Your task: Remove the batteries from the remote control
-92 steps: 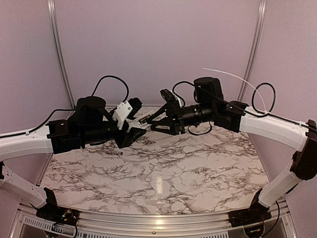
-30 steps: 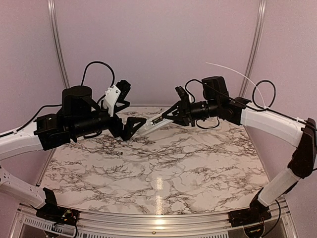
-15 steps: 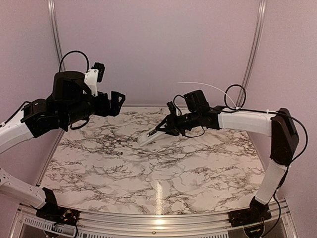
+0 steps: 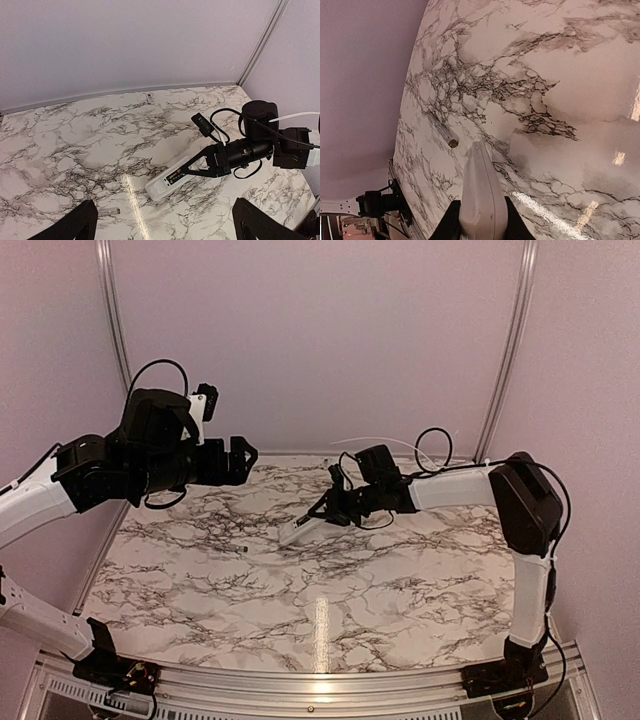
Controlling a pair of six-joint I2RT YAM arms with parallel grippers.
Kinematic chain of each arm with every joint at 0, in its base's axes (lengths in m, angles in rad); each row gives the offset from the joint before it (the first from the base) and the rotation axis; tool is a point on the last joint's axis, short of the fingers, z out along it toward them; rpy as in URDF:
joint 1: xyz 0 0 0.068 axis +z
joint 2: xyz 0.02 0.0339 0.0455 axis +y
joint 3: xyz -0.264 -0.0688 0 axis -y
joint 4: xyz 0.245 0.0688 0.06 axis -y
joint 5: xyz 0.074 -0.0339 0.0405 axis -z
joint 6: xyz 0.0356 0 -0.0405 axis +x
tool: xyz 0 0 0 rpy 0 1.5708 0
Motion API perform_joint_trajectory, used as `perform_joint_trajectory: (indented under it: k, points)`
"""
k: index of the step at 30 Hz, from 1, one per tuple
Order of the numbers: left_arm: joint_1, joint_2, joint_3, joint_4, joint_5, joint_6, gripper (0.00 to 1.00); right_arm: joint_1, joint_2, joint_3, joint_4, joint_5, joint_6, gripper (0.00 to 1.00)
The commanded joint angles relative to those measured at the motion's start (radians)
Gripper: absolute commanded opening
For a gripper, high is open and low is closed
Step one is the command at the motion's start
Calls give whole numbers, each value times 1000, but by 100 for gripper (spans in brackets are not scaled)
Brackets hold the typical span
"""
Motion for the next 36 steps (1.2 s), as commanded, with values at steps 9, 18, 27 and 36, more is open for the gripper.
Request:
perform_joint_trajectory:
  k: [9,18,27,36]
  points:
    - [4,5,-9,-45,40,-109,99,-42,117,47,101,-85,-41,3]
    - [4,22,-10,-45,38,-135,99,-48,136,51,36,-87,-113,13]
    - [3,32,-30,-29,33,-162,99,-48,83,-4,-25,-58,-129,33]
    - [4,67,-11,-22,51,-146,99,-49,52,-20,-76,-19,-130,49]
